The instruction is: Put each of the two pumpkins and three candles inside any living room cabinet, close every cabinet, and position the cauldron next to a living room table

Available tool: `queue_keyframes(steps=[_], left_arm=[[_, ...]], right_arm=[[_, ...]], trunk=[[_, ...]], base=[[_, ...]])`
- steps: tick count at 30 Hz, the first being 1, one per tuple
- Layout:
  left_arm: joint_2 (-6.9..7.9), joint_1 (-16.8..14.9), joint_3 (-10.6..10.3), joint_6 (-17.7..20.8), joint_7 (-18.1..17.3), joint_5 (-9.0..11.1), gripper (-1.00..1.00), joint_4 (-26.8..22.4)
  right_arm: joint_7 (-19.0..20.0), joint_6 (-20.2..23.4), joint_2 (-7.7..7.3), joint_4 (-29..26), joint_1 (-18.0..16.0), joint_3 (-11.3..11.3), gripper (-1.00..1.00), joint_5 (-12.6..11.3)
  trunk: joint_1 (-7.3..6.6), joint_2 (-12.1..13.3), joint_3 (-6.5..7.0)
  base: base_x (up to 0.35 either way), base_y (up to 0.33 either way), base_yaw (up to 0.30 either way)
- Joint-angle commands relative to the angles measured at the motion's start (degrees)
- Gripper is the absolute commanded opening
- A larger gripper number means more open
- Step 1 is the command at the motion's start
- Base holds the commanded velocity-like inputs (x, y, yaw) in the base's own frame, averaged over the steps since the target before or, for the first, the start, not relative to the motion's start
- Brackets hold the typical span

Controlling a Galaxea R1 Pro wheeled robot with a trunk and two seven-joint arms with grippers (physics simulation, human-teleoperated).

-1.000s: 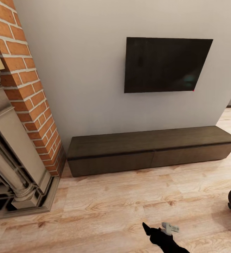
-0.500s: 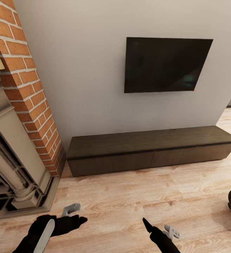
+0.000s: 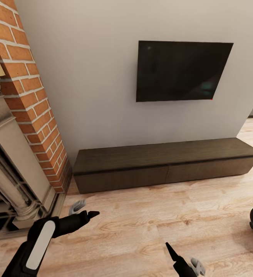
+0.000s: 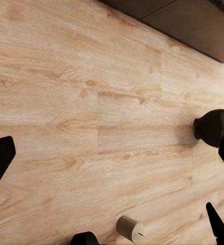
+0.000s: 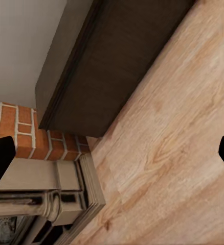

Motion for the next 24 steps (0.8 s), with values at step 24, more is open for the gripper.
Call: queue_keyframes(steps=[24], left_arm=[[0.16, -0.1, -0.3, 0.3, -0.5, 13.3, 1.00, -2.4]], right_arm=[[0.3, -2.4, 0.30, -1.9, -7.6, 0.2, 1.00, -8.9]], trunk=[[4.83, -8.8, -4.00]], base=[[0.000, 0.000, 0.000]])
